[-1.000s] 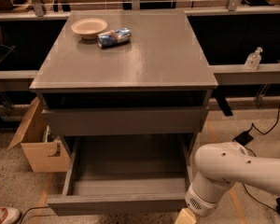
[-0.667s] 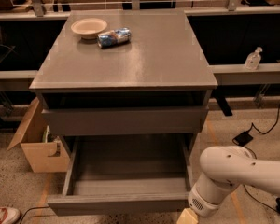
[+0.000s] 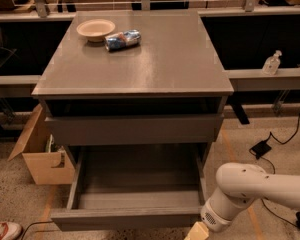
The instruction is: Close middle drawer
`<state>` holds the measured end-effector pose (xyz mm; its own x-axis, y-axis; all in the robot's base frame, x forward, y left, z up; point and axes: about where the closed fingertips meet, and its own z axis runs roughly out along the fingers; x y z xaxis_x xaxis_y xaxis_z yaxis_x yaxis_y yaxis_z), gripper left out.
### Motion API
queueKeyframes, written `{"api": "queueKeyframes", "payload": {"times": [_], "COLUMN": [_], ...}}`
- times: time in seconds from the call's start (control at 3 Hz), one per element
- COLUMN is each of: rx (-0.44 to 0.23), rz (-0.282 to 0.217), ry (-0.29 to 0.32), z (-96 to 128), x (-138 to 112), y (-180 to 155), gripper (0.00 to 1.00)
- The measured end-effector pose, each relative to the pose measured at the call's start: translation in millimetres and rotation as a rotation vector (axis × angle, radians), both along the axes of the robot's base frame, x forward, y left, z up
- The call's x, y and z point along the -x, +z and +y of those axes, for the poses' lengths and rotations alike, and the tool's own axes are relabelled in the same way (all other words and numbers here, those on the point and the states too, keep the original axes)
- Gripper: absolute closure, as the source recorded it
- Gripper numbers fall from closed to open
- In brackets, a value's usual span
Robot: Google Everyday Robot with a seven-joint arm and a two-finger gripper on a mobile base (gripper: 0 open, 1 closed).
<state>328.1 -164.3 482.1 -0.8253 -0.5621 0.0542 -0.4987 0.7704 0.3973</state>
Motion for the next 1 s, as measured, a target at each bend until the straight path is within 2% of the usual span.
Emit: {"api": "queueKeyframes", "payload": {"times": [0.33, 0.67, 1.0], "rx": [0.006, 0.019, 0.027], "rz": [0.007, 0.005, -0.039], "ry": [-0.027, -0.035, -0.034], "z": [3.5, 10.5, 16.3], "x": [-7.2, -15.8, -23.2], "y": [-19.6, -37.0, -47.9], "gripper": [0.00, 0.18, 0.41]}}
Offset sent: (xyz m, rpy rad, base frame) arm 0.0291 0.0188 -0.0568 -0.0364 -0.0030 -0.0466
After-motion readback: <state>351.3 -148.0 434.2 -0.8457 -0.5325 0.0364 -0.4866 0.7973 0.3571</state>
